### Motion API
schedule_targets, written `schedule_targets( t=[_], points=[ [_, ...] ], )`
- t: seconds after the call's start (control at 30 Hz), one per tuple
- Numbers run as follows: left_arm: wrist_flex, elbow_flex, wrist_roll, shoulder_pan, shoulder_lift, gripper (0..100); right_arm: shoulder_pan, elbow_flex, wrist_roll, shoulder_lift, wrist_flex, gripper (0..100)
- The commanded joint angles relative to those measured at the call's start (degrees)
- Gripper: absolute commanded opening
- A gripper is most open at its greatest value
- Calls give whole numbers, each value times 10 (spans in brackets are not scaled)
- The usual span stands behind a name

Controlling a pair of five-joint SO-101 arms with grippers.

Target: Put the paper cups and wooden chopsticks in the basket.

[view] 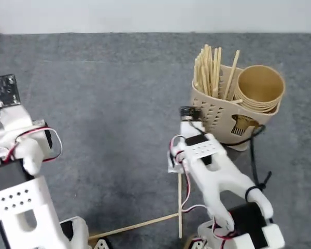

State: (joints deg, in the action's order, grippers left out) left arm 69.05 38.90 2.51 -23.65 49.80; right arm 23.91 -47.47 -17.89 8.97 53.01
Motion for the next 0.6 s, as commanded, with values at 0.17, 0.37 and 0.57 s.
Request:
schedule_targets(
  t=[0.17, 0.37, 0.57],
  points=[
    [-16, 36, -5, 1, 37, 22, 76, 90, -9, 1, 49, 8],
    [-17, 51, -4, 1, 37, 22, 102, 198, -6, 2, 167, 8],
    [-16, 65, -3, 2, 37, 22, 109, 344, 12, 2, 279, 8]
  ],
)
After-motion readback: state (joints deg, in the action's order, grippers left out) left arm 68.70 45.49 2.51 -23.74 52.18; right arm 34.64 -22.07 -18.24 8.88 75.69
